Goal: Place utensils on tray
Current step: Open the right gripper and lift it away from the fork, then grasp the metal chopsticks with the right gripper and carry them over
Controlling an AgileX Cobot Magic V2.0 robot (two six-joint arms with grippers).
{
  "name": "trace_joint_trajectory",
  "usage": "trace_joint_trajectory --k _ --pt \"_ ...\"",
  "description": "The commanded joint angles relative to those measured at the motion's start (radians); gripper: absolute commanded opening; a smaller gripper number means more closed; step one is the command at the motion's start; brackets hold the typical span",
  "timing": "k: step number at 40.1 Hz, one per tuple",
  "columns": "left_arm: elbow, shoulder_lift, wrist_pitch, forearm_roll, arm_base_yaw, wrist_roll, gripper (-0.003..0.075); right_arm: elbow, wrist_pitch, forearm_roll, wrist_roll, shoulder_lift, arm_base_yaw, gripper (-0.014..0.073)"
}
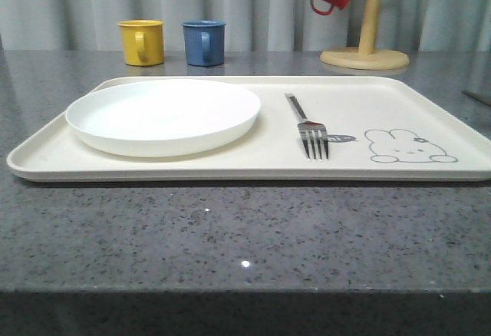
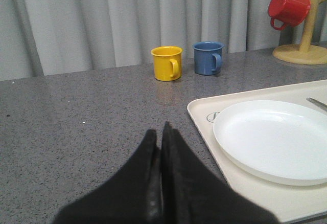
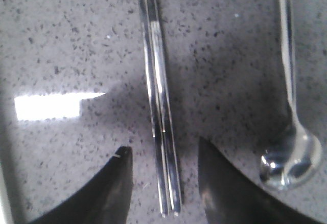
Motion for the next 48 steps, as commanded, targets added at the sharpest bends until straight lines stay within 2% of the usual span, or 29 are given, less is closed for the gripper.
trace_joint_trajectory --k 1,15,24,30,39,48 --pt "-0.027 0.011 -0.077 -0.011 -0.005 -0.001 -0.0018 -0.018 -0.036 0.002 -0.021 -0.012 -0.007 0.0339" --pt "-0.027 0.011 -0.077 -0.011 -0.005 -0.001 -0.0018 -0.018 -0.063 0.002 -0.022 0.041 -0.007 0.0328" --pt "-0.027 0.011 -0.077 -0.011 -0.005 -0.001 -0.0018 -0.018 -0.056 0.002 -0.022 0.042 -0.007 0.0115" --pt "-0.027 0.011 -0.077 -0.011 -0.005 -0.001 -0.0018 -0.018 -0.042 0.002 -0.022 0.041 -0.007 0.0053" --pt "-0.027 0.011 -0.077 -0.011 -0.005 -0.001 -0.0018 -0.022 -0.016 0.002 0.028 -0.056 0.014 0.0048" --pt "-0.027 0.011 -0.077 -0.011 -0.005 -0.001 -0.0018 -0.077 0.041 0.002 0.126 -0.137 0.160 0.0048"
